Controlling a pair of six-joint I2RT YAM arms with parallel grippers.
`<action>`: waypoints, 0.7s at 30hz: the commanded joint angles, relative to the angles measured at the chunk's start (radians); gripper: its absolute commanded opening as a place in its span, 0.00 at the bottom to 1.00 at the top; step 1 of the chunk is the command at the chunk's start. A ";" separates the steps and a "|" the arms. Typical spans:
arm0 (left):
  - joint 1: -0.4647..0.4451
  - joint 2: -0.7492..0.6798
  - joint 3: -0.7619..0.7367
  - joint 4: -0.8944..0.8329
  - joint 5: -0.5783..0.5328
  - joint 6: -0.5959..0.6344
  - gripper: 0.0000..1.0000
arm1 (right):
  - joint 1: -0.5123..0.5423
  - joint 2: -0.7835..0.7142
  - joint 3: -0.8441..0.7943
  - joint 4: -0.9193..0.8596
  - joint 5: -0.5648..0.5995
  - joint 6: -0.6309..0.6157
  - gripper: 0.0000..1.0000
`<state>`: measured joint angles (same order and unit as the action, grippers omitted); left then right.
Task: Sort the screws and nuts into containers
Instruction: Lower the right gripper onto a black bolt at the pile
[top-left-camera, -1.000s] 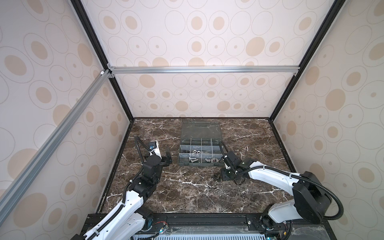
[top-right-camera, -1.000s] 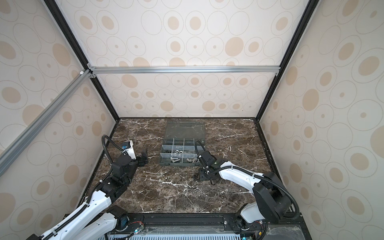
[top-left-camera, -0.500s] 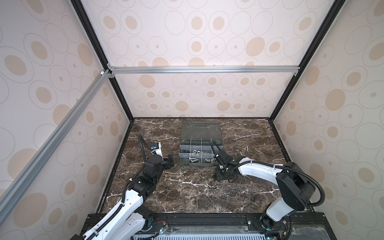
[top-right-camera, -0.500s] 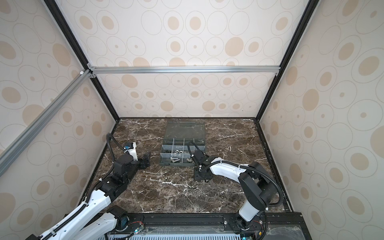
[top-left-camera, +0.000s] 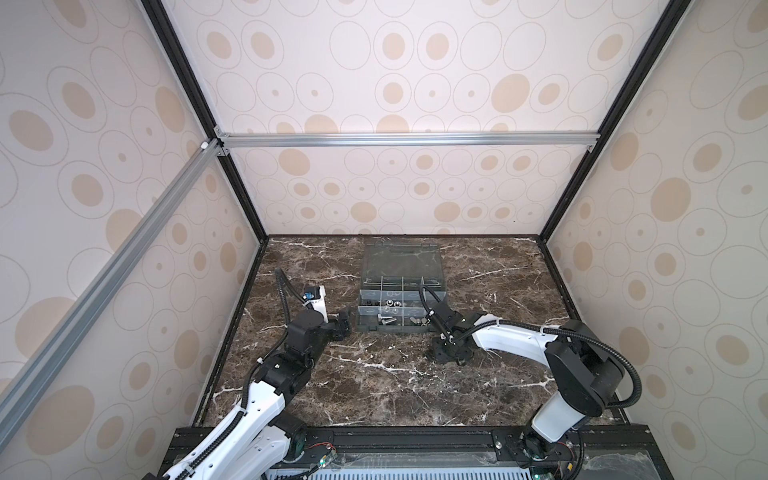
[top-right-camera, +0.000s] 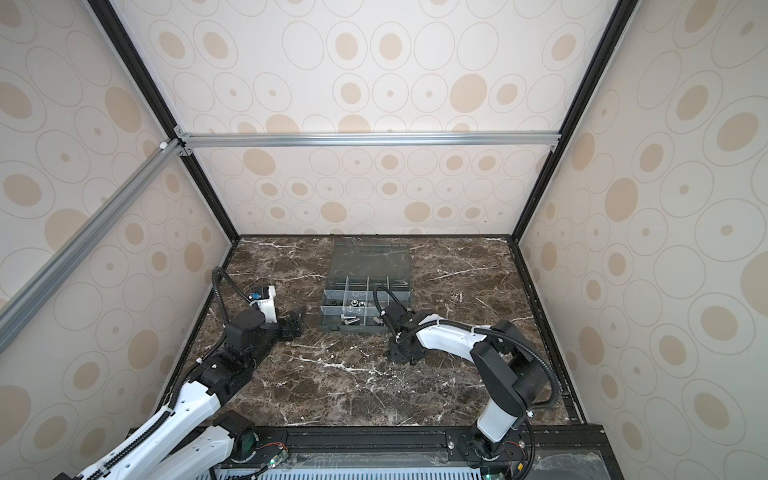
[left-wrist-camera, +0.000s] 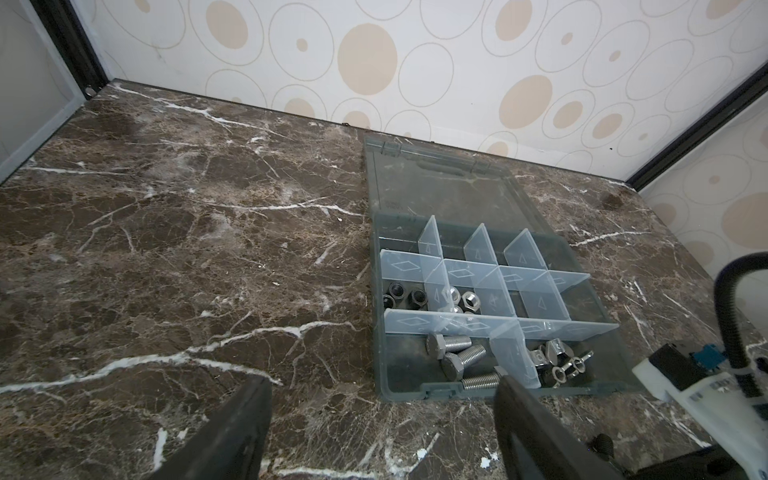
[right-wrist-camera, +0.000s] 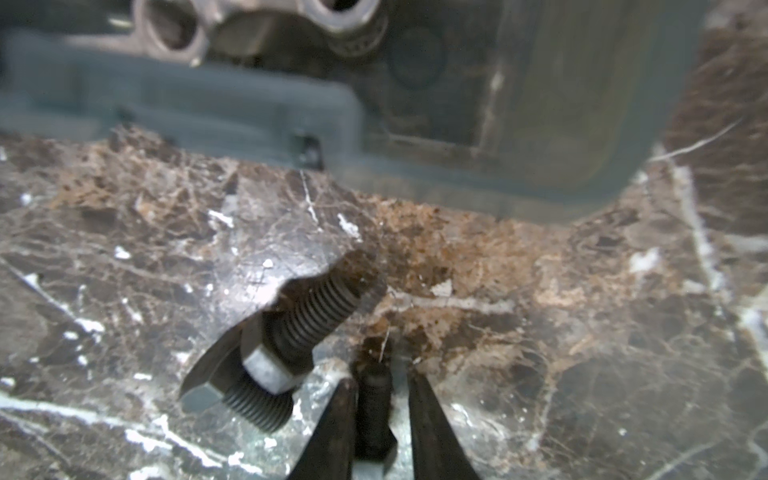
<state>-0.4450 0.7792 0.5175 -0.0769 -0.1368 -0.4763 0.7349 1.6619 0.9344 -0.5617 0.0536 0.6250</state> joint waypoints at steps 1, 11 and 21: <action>0.006 0.011 0.013 0.000 0.040 -0.024 0.82 | 0.008 0.028 0.021 -0.013 0.011 -0.002 0.22; 0.006 0.022 -0.010 0.048 0.063 -0.044 0.81 | 0.008 0.038 0.054 -0.019 0.019 -0.042 0.12; 0.006 0.027 -0.025 0.064 0.085 -0.041 0.81 | 0.008 -0.026 0.049 -0.033 0.043 -0.027 0.11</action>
<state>-0.4450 0.8024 0.4938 -0.0376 -0.0666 -0.5049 0.7357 1.6802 0.9852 -0.5743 0.0738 0.5861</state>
